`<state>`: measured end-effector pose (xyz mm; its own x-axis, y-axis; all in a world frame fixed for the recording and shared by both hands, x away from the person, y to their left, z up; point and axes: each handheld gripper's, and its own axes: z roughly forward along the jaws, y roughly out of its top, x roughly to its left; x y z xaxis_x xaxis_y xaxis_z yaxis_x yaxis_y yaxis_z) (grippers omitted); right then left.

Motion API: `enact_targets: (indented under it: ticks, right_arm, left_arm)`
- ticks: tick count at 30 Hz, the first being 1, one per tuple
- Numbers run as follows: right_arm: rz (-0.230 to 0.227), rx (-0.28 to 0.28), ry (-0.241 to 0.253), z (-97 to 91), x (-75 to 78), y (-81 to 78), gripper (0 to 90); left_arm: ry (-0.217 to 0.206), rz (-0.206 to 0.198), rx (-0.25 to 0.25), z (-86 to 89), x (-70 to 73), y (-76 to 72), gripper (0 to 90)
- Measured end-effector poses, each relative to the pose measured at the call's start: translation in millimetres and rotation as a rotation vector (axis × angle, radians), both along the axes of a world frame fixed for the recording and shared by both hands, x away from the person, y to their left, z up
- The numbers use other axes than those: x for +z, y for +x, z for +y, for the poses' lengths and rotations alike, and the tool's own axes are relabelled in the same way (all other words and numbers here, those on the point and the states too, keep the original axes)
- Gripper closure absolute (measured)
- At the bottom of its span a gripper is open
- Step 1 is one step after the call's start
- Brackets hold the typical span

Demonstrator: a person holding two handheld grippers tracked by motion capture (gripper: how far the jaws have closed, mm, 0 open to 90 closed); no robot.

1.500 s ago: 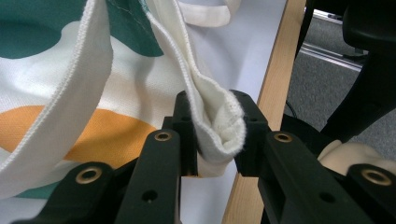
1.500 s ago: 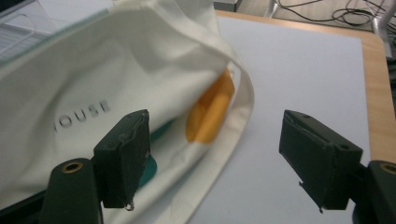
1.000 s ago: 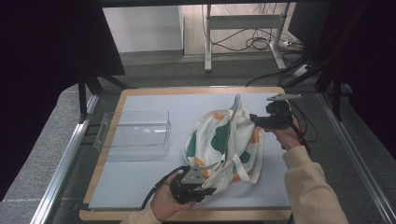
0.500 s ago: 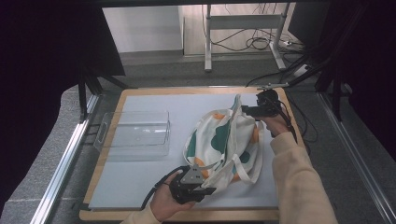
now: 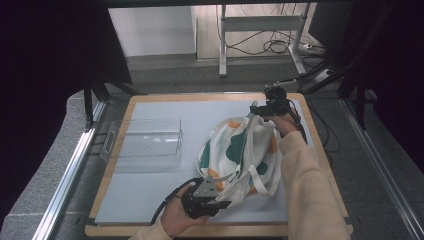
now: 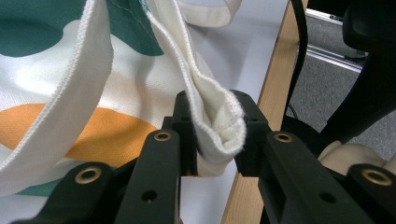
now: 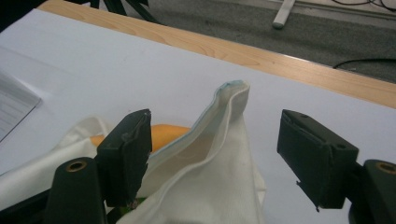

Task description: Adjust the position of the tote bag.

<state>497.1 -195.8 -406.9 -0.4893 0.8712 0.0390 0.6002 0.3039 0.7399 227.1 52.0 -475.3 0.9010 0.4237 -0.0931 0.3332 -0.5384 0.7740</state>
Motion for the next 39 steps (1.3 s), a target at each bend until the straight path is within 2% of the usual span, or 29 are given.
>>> enact_targets:
  ticks: [2, 3, 8, 9, 12, 14, 15, 16, 17, 18, 19, 24, 25, 31, 32, 39]
  right_arm:
    - [0.007, -0.005, -0.003, 3.7, -0.9, 4.4, 26.0]
    - [0.021, -0.017, -0.023, 9.6, -2.1, 9.4, 26.0]
    - [0.039, -0.032, -0.035, 18.5, -5.0, 16.8, 28.1]
    - [0.054, -0.045, -0.068, 24.2, -8.9, 20.5, 30.1]
    - [0.061, -0.047, -0.088, 27.2, -12.8, 23.4, 33.6]
    - [0.07, -0.049, -0.09, 27.8, -15.9, 25.8, 40.4]
    - [0.093, -0.045, -0.072, 27.0, -18.0, 27.4, 47.5]
    - [0.093, -0.045, -0.072, 27.0, -18.0, 27.4, 47.5]
    - [0.096, -0.046, -0.076, 26.5, -19.0, 27.9, 51.3]
    - [0.1, -0.044, -0.084, 26.1, -19.9, 28.0, 55.7]
    - [0.131, -0.054, -0.096, 24.0, -21.7, 28.4, 64.4]
    - [0.155, -0.039, -0.102, 20.2, -24.3, 26.5, 77.9]
    - [0.156, -0.034, -0.101, 19.5, -24.2, 25.5, 80.9]
    - [0.142, -0.024, -0.104, 16.9, -21.6, 21.7, 83.5]
    - [0.142, -0.024, -0.1, 16.1, -21.3, 21.1, 83.6]
    - [0.131, -0.015, -0.092, 9.6, -17.1, 13.8, 84.1]
  left_arm:
    - [0.0, 0.0, 0.0, 0.1, 0.0, 0.0, 74.8]
    - [-0.001, 0.0, 0.0, 0.0, 0.0, 0.0, 74.8]
    - [0.0, -0.002, -0.001, 0.3, 0.2, 0.0, 74.8]
    - [0.001, -0.003, 0.0, 0.6, 0.3, -0.2, 74.8]
    - [-0.001, -0.007, -0.001, 1.6, 0.4, -0.3, 74.8]
    - [0.0, -0.008, -0.002, 2.6, 0.8, -0.1, 74.8]
    - [0.0, -0.008, -0.001, 3.1, 0.7, 0.1, 74.8]
    - [0.0, -0.008, -0.001, 3.1, 0.7, 0.1, 74.8]
    - [-0.001, -0.008, -0.001, 3.4, 0.6, 0.2, 74.8]
    - [0.007, -0.01, -0.006, 4.2, 1.0, 0.7, 74.8]
    - [0.013, -0.015, -0.01, 5.1, 1.3, 1.1, 74.7]
    - [0.016, -0.015, -0.012, 5.1, 0.9, 1.0, 74.8]
    - [-0.003, -0.008, -0.001, 3.7, 0.1, -0.1, 74.8]
    - [0.008, -0.021, -0.008, 6.1, 0.2, -0.3, 74.9]
    - [-0.001, -0.018, -0.001, 7.4, -0.5, -0.9, 74.9]
    - [0.01, -0.019, 0.02, 23.2, -0.5, 0.1, 75.1]
